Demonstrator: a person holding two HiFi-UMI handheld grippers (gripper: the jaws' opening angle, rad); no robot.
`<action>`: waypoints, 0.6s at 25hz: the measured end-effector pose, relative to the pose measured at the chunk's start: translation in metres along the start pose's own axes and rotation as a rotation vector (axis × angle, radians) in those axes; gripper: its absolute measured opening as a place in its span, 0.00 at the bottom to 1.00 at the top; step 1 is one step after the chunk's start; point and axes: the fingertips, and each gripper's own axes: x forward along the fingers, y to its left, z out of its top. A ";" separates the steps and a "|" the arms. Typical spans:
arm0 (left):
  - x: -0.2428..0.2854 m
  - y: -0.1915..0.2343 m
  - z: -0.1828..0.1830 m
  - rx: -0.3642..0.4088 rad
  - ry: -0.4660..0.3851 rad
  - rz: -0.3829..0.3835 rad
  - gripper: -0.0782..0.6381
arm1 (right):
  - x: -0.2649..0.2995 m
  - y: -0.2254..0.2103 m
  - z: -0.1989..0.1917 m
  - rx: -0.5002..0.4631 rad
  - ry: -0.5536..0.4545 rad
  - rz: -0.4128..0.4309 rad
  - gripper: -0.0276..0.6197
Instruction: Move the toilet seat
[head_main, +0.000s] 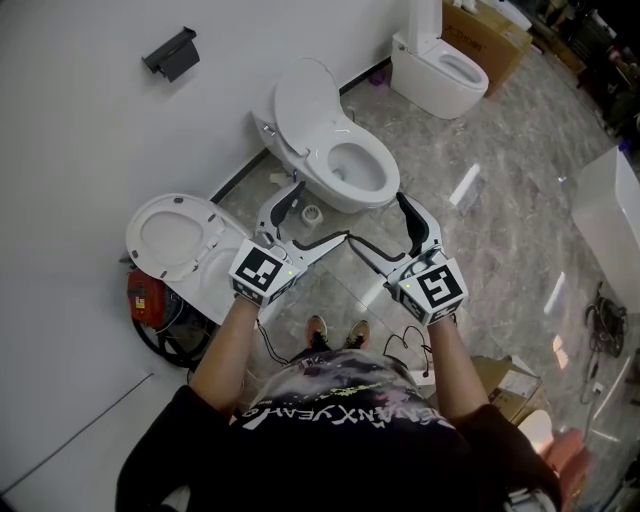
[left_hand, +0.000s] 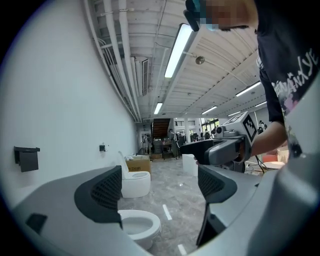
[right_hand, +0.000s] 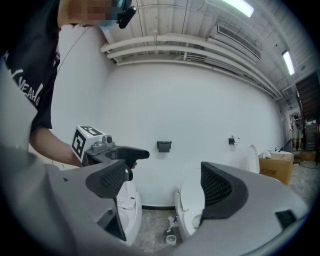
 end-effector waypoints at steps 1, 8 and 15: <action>0.000 0.000 -0.001 0.002 0.011 -0.002 0.77 | 0.000 0.001 -0.001 0.002 0.010 0.004 0.77; -0.003 -0.008 -0.011 0.010 0.053 -0.053 0.85 | -0.004 0.004 -0.009 0.015 0.064 0.023 0.94; -0.002 -0.014 -0.008 0.010 0.045 -0.049 0.85 | -0.013 -0.001 -0.010 0.005 0.061 0.009 0.95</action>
